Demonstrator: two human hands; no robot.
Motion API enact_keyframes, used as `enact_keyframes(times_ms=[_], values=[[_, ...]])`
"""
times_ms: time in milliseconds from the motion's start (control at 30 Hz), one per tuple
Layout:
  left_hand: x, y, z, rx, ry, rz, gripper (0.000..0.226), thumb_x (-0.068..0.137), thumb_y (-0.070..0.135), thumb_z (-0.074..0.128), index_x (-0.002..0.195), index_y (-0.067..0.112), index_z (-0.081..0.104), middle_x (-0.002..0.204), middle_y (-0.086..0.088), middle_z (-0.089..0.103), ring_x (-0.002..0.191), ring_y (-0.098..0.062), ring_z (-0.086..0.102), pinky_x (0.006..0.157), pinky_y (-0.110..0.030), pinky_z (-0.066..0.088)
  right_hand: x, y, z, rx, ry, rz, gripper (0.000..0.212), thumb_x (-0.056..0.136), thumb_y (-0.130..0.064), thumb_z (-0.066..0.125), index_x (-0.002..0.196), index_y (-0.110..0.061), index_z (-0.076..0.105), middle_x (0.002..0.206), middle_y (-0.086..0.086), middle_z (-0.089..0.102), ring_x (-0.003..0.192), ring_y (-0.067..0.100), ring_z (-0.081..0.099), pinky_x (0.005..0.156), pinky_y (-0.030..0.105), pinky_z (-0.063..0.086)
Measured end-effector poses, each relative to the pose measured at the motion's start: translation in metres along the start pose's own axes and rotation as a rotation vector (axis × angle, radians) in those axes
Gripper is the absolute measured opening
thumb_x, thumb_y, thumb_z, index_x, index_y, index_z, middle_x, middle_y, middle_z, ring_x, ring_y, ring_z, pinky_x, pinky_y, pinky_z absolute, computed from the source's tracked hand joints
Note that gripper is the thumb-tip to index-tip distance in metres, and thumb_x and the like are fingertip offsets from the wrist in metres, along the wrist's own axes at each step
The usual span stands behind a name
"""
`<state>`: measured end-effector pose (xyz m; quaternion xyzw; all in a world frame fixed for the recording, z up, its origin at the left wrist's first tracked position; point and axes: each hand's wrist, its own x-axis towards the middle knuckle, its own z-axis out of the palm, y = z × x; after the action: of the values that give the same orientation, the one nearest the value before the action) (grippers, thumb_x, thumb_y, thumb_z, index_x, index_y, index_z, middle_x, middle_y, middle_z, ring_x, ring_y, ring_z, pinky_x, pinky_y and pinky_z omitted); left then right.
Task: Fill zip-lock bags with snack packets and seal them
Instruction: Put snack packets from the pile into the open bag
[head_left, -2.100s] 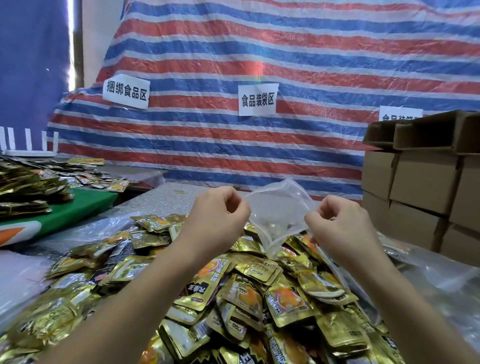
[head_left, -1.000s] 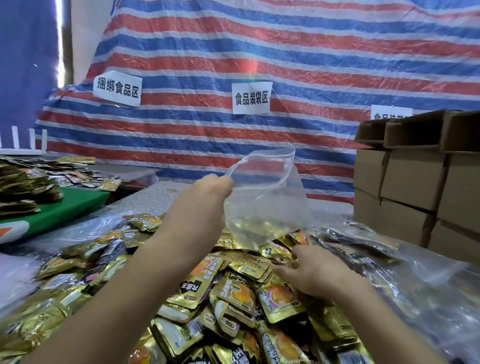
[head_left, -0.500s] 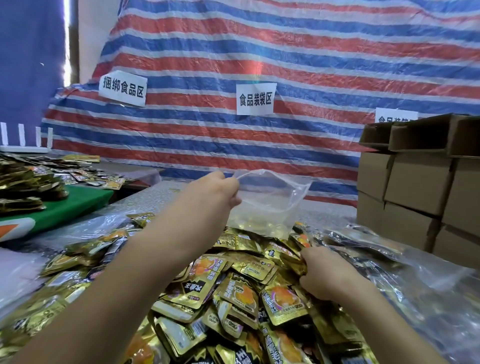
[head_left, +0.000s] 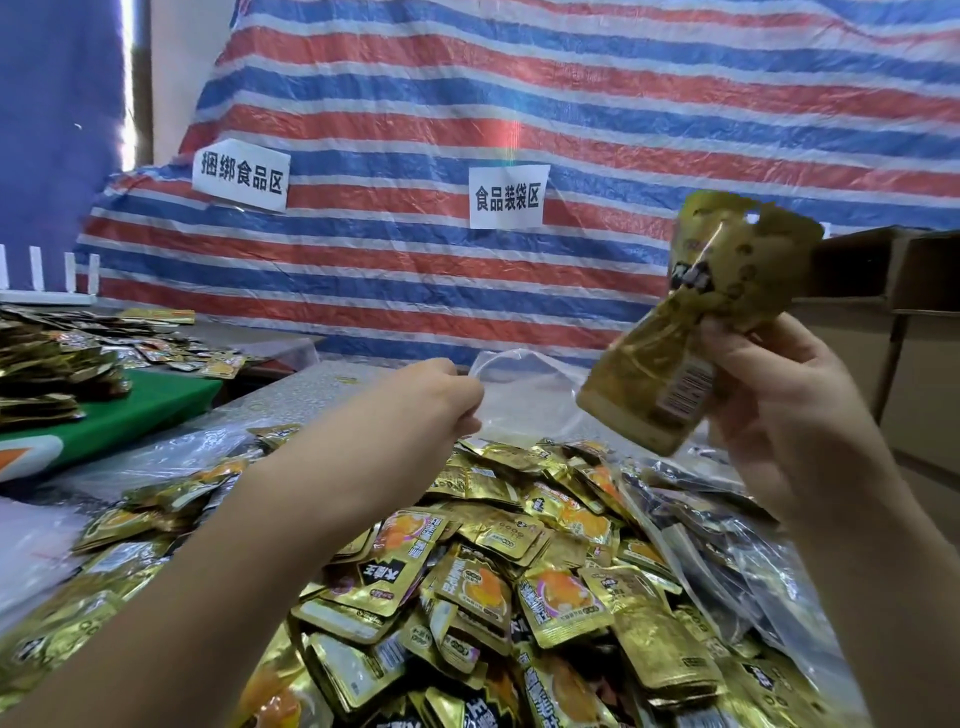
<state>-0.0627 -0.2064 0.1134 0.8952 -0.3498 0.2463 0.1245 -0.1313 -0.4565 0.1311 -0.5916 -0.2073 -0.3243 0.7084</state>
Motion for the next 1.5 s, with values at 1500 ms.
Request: enact_keyframes(times_ms=[1500], values=[[-0.005, 0.021, -0.001, -0.246, 0.286, 0.512, 0.022, 0.092, 0.027, 0.062, 0.091, 0.01, 0.077, 0.077, 0.002, 0.073, 0.066, -0.013, 0.068, 0.057, -0.035, 0.057, -0.032, -0.008, 0.024, -1.506, -0.71, 0.149, 0.017, 0.093, -0.034, 0.06, 0.078, -0.028, 0.064, 0.072, -0.003, 0.066, 0.057, 0.011, 0.057, 0.051, 0.028, 0.046]])
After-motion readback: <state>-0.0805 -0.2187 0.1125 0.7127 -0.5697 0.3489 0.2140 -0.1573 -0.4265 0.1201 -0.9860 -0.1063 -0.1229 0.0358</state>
